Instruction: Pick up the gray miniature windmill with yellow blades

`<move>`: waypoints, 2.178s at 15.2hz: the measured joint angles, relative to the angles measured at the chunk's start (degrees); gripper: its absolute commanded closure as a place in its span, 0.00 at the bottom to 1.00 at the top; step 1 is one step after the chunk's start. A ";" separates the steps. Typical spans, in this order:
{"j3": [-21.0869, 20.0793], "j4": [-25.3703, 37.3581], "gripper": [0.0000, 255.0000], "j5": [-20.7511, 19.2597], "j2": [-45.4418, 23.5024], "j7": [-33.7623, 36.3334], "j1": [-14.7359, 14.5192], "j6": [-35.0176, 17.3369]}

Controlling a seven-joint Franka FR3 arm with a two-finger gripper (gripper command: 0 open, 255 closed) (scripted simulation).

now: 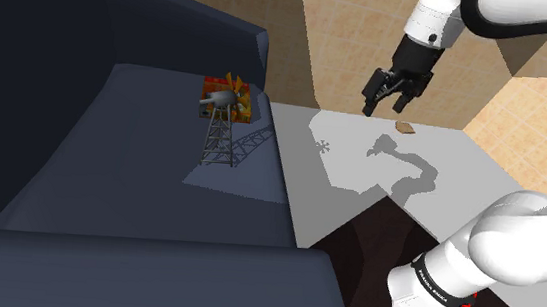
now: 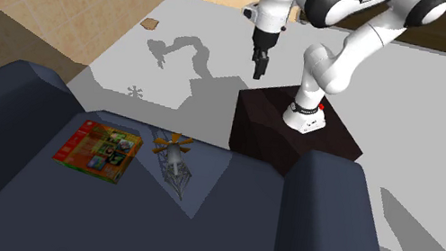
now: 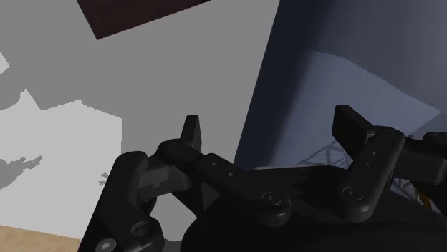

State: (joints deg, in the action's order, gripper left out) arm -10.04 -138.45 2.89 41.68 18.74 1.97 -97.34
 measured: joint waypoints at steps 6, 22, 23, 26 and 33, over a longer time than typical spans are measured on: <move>-9.17 3.61 0.00 4.73 -7.92 17.92 1.63 -4.92; -26.77 31.02 0.00 -6.62 -44.96 68.33 7.24 -13.08; -26.83 33.16 0.00 -8.04 -47.30 71.26 6.81 -12.86; -26.02 41.07 0.00 -12.93 -55.66 79.62 4.54 -12.03; -22.42 57.33 0.00 -19.32 -69.61 91.80 -1.66 -8.73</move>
State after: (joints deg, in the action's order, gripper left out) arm -32.45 -81.12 -16.43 -27.93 110.54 0.31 -106.08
